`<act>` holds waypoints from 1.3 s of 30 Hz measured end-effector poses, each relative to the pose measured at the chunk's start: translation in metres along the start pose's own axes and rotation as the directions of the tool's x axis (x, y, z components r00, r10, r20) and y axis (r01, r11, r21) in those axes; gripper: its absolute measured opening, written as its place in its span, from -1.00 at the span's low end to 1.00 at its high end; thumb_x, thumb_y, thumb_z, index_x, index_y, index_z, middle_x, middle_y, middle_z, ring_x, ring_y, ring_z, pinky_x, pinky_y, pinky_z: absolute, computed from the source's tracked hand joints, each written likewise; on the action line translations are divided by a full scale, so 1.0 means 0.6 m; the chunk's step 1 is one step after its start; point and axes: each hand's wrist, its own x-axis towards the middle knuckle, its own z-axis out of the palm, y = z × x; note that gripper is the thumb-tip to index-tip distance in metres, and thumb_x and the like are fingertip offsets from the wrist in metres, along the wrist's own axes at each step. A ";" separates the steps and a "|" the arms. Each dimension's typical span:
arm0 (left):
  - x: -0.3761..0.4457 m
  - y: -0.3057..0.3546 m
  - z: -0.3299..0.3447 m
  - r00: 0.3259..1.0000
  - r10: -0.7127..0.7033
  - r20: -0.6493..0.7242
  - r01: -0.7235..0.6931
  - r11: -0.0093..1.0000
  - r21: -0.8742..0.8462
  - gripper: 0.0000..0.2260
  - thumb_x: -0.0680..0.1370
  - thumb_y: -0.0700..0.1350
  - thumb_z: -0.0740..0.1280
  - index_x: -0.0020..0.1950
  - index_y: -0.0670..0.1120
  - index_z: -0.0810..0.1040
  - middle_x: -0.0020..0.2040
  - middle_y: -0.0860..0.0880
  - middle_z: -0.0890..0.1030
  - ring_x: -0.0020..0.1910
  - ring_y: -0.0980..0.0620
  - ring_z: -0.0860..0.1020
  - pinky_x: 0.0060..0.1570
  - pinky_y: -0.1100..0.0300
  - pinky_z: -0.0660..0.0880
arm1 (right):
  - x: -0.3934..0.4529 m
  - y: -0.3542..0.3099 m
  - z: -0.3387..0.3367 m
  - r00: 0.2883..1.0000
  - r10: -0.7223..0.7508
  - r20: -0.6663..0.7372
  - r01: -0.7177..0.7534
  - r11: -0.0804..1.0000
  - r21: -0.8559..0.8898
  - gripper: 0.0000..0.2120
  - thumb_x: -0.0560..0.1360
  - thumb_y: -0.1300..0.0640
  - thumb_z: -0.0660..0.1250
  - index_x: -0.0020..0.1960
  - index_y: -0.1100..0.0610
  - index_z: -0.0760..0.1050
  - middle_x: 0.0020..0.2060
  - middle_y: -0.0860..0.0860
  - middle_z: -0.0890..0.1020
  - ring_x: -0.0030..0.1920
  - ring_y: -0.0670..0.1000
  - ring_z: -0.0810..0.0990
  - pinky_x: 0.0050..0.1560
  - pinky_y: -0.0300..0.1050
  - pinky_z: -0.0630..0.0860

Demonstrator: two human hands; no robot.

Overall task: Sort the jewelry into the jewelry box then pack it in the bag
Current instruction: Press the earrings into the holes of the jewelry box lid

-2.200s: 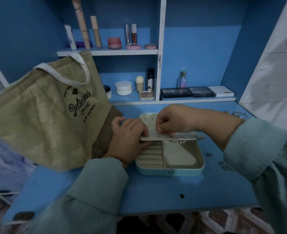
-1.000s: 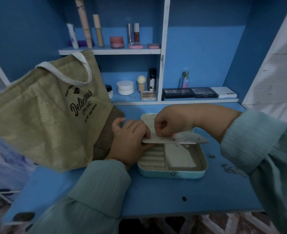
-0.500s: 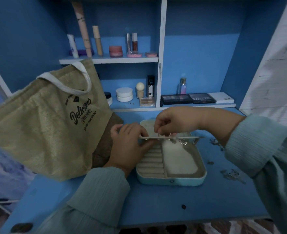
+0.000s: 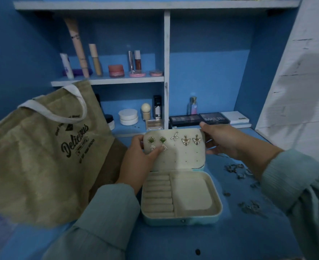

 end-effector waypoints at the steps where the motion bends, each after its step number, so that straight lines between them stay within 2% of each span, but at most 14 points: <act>1: 0.003 -0.002 0.003 1.000 -0.016 0.004 0.016 1.000 -0.017 -0.62 0.41 0.01 0.47 0.12 0.05 0.37 -0.06 0.17 0.50 -0.12 0.28 0.49 -0.18 0.33 0.47 | 0.005 0.005 0.001 1.000 0.005 -0.011 -0.004 0.999 0.047 -0.69 0.59 -0.03 0.15 -0.16 0.15 0.49 -0.31 0.05 0.57 -0.29 0.01 0.52 -0.19 -0.15 0.52; 5: 0.012 -0.018 0.011 0.999 -0.027 0.017 0.027 1.000 -0.007 -0.74 0.47 -0.01 0.40 0.12 0.05 0.45 -0.09 0.17 0.51 -0.16 0.26 0.50 -0.32 0.46 0.44 | 0.027 0.031 0.003 0.999 0.007 -0.048 -0.003 0.997 0.078 -0.89 0.54 0.21 0.26 -0.14 0.19 0.52 -0.25 0.10 0.58 -0.29 -0.01 0.53 -0.21 -0.21 0.54; 8: 0.018 -0.029 0.009 0.997 -0.028 0.065 0.022 0.995 0.093 -0.85 0.57 -0.07 0.28 0.13 0.00 0.51 -0.11 0.13 0.53 -0.18 0.27 0.48 -0.35 0.50 0.40 | 0.039 0.048 0.006 0.996 0.011 -0.085 -0.005 0.997 0.072 -0.90 0.53 0.31 0.25 -0.07 0.24 0.55 -0.16 0.16 0.61 -0.27 -0.01 0.56 -0.27 -0.27 0.56; 13: 0.031 -0.043 0.008 0.986 -0.117 0.119 0.088 0.971 0.224 -0.84 0.55 -0.17 0.22 0.01 -0.09 0.59 -0.11 0.01 0.56 -0.13 0.10 0.53 -0.10 0.26 0.47 | 0.053 0.064 0.010 0.998 0.015 -0.067 -0.019 0.998 -0.061 -0.81 0.50 0.35 0.28 0.08 0.25 0.57 -0.14 0.18 0.62 -0.27 0.01 0.52 -0.18 -0.19 0.54; 15: 0.033 -0.045 0.009 0.971 -0.185 0.150 0.130 0.940 0.316 -0.79 0.52 -0.14 0.19 0.05 -0.05 0.58 0.05 -0.10 0.52 0.00 -0.03 0.53 0.12 0.13 0.48 | 0.053 0.067 0.013 0.999 0.015 -0.051 -0.020 0.994 -0.110 -0.78 0.50 0.35 0.28 0.13 0.24 0.56 -0.20 0.15 0.60 -0.32 0.00 0.48 -0.22 -0.19 0.52; 17: 0.031 -0.038 0.008 0.954 -0.243 0.173 0.158 0.904 0.397 -0.72 0.52 -0.13 0.16 0.18 -0.01 0.54 0.18 -0.14 0.40 0.14 -0.10 0.45 0.25 0.13 0.37 | 0.051 0.069 0.015 0.999 0.006 -0.033 -0.011 0.985 -0.171 -0.78 0.51 0.34 0.27 0.13 0.23 0.56 -0.28 0.14 0.57 -0.34 0.01 0.44 -0.24 -0.17 0.47; 20: 0.026 -0.026 0.007 0.939 -0.295 0.179 0.184 0.868 0.461 -0.65 0.53 -0.14 0.14 0.30 -0.03 0.47 0.25 -0.16 0.32 0.22 -0.14 0.39 0.31 0.14 0.31 | 0.048 0.071 0.016 1.000 -0.009 -0.013 0.005 0.967 -0.255 -0.74 0.52 0.36 0.23 0.14 0.19 0.56 -0.30 0.11 0.55 -0.31 0.02 0.43 -0.17 -0.10 0.46; 23: 0.020 -0.018 0.006 0.931 -0.302 0.206 0.147 0.826 0.545 -0.68 0.52 -0.13 0.14 0.25 -0.11 0.46 0.26 -0.20 0.36 0.23 -0.15 0.39 0.31 0.09 0.33 | 0.042 0.073 0.013 1.000 -0.020 0.010 0.022 0.939 -0.343 -0.65 0.52 0.39 0.17 0.23 0.17 0.52 -0.18 0.10 0.58 -0.28 0.01 0.47 -0.11 -0.11 0.51; 26: 0.012 -0.007 0.004 0.916 -0.339 0.216 0.137 0.767 0.627 -0.69 0.56 -0.06 0.14 0.25 -0.14 0.42 0.30 -0.18 0.29 0.26 -0.12 0.34 0.30 0.12 0.30 | 0.031 0.071 0.000 0.999 -0.020 0.045 0.034 0.939 -0.342 -0.69 0.53 0.35 0.21 0.22 0.17 0.52 -0.22 0.05 0.58 -0.28 0.01 0.48 -0.17 -0.16 0.52; 30: -0.004 0.027 0.008 0.895 -0.341 0.287 -0.085 0.501 0.861 -0.57 0.59 0.10 0.05 0.41 -0.05 0.27 0.37 -0.14 0.26 0.33 -0.14 0.26 0.28 0.00 0.23 | 0.002 0.067 -0.039 0.997 -0.034 0.073 0.063 0.898 -0.436 -0.80 0.52 0.25 0.28 0.10 0.13 0.59 -0.08 0.15 0.61 -0.24 0.00 0.50 -0.19 -0.19 0.51; 32: -0.017 0.049 0.016 0.890 -0.313 0.330 -0.189 0.405 0.894 -0.57 0.59 0.12 0.02 0.40 -0.01 0.29 0.38 -0.11 0.30 0.34 -0.15 0.27 0.27 -0.04 0.20 | -0.018 0.069 -0.062 0.991 -0.046 0.126 0.105 0.849 -0.518 -0.83 0.52 0.22 0.28 0.06 0.12 0.60 -0.14 0.15 0.59 -0.30 -0.04 0.49 -0.27 -0.26 0.48; 34: -0.031 0.070 0.030 0.879 -0.257 0.403 -0.274 0.419 0.865 -0.60 0.59 0.12 0.03 0.39 0.03 0.34 0.39 -0.07 0.35 0.34 -0.12 0.31 0.28 -0.03 0.19 | -0.042 0.072 -0.083 0.982 -0.034 0.186 0.141 0.788 -0.599 -0.87 0.51 0.17 0.30 0.02 0.08 0.59 -0.18 0.10 0.60 -0.30 -0.07 0.50 -0.25 -0.29 0.47; 36: -0.046 0.089 0.051 0.850 -0.165 0.500 -0.367 0.494 0.788 -0.62 0.59 0.13 0.07 0.37 0.09 0.37 0.36 0.00 0.41 0.32 -0.07 0.36 0.31 -0.02 0.20 | -0.065 0.079 -0.102 0.974 -0.020 0.225 0.173 0.706 -0.687 -0.93 0.49 0.11 0.34 -0.05 -0.02 0.58 -0.15 -0.01 0.63 -0.20 -0.10 0.54 -0.14 -0.32 0.45; 39: -0.069 0.109 0.090 0.770 -0.037 0.637 -0.503 0.580 0.641 -0.67 0.57 0.15 0.16 0.32 0.16 0.44 0.28 0.11 0.49 0.26 0.02 0.43 0.29 0.01 0.22 | -0.092 0.095 -0.121 0.966 -0.001 0.260 0.213 0.579 -0.787 -0.91 0.46 0.08 0.38 -0.09 -0.11 0.56 -0.14 -0.18 0.60 -0.11 -0.17 0.54 -0.03 -0.35 0.41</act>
